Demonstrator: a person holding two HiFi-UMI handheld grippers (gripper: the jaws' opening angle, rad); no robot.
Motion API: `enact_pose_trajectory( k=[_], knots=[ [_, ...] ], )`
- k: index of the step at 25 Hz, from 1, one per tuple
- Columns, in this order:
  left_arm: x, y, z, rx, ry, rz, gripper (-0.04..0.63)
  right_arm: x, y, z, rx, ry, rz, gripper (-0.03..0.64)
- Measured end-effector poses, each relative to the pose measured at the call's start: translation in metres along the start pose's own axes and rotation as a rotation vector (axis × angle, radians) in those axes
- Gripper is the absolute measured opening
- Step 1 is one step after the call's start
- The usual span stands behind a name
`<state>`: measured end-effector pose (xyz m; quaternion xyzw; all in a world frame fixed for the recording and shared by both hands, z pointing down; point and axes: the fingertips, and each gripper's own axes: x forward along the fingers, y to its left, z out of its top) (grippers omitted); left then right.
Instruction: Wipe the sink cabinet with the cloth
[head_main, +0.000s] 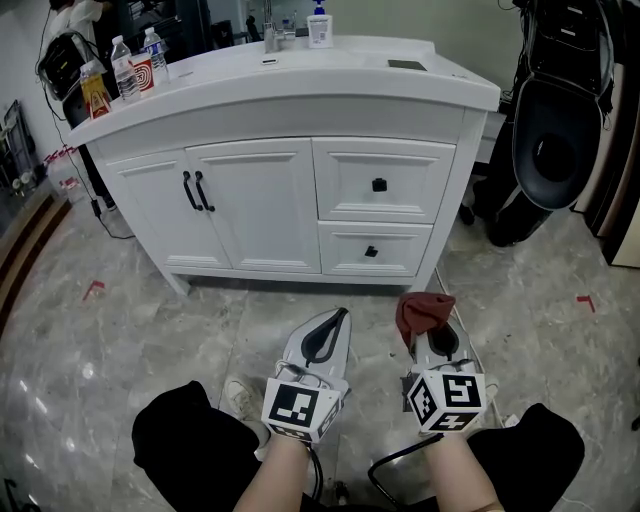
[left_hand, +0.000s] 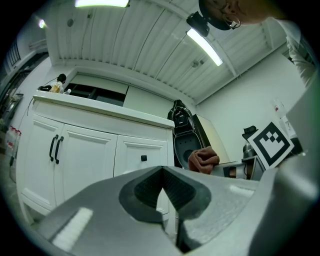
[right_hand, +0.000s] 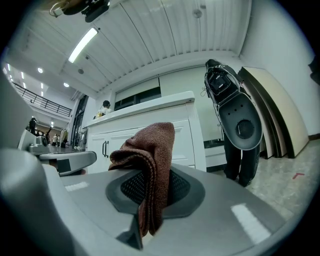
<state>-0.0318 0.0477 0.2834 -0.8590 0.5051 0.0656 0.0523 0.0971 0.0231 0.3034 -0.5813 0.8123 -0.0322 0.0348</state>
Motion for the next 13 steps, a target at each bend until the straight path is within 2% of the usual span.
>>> enact_pose_trajectory(
  k=[13],
  knots=[
    [0.0018,-0.0071,-0.0028,0.020,0.015,-0.019,0.000,-0.0005,0.0010,-0.0041,0.002,0.008,0.008,0.079]
  ],
)
